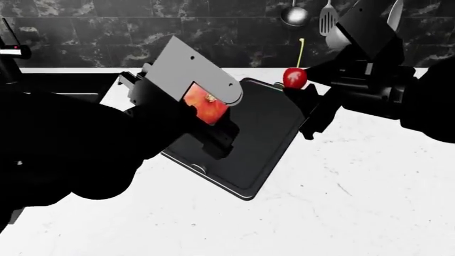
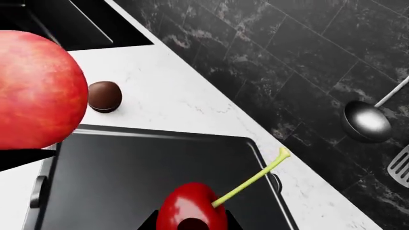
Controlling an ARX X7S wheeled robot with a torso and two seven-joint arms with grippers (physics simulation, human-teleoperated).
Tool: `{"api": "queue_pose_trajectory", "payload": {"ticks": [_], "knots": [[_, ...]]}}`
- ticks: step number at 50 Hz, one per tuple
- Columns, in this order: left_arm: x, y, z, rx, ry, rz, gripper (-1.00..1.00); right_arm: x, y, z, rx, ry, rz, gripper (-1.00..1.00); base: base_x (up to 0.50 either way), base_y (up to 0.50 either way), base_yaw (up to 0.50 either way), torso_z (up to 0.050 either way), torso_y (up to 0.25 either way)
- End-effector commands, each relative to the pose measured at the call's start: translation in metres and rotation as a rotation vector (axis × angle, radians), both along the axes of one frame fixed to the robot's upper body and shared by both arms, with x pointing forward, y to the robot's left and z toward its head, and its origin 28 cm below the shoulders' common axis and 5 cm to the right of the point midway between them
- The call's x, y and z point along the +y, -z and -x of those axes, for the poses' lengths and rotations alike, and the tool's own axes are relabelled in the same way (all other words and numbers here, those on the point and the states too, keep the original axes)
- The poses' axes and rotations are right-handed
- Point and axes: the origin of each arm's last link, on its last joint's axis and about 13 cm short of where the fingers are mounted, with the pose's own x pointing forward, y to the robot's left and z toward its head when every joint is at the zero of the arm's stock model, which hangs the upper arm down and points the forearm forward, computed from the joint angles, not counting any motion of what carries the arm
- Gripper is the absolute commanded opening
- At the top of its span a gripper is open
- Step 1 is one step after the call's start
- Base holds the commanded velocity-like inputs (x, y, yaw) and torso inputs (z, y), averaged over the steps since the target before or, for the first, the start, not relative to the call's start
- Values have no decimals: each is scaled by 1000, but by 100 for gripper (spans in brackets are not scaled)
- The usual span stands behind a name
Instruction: Pick up the fruits and vegetables and place them in the sink. Turn on the sink faucet to wash them. Then turn the sink off and put them in the tray.
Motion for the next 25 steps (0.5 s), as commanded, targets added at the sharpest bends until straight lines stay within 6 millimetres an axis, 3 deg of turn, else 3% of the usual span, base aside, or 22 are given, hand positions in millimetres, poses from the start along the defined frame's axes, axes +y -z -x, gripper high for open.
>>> {"api": "queue_pose_trajectory", "payload": {"ticks": [1, 13, 25], "knots": [[-12, 0, -13, 0, 11, -9, -100, 1, -3, 0, -12, -4, -2, -100, 0, 0, 0, 0, 0], [-25, 6, -50, 62, 2, -8, -100, -1, -4, -2, -19, 10, -10, -100, 0, 0, 0, 0, 0], [-30, 26, -81, 148, -44, -28, -100, -4, -4, -1, -36, 37, -29, -100, 0, 0, 0, 0, 1]]}}
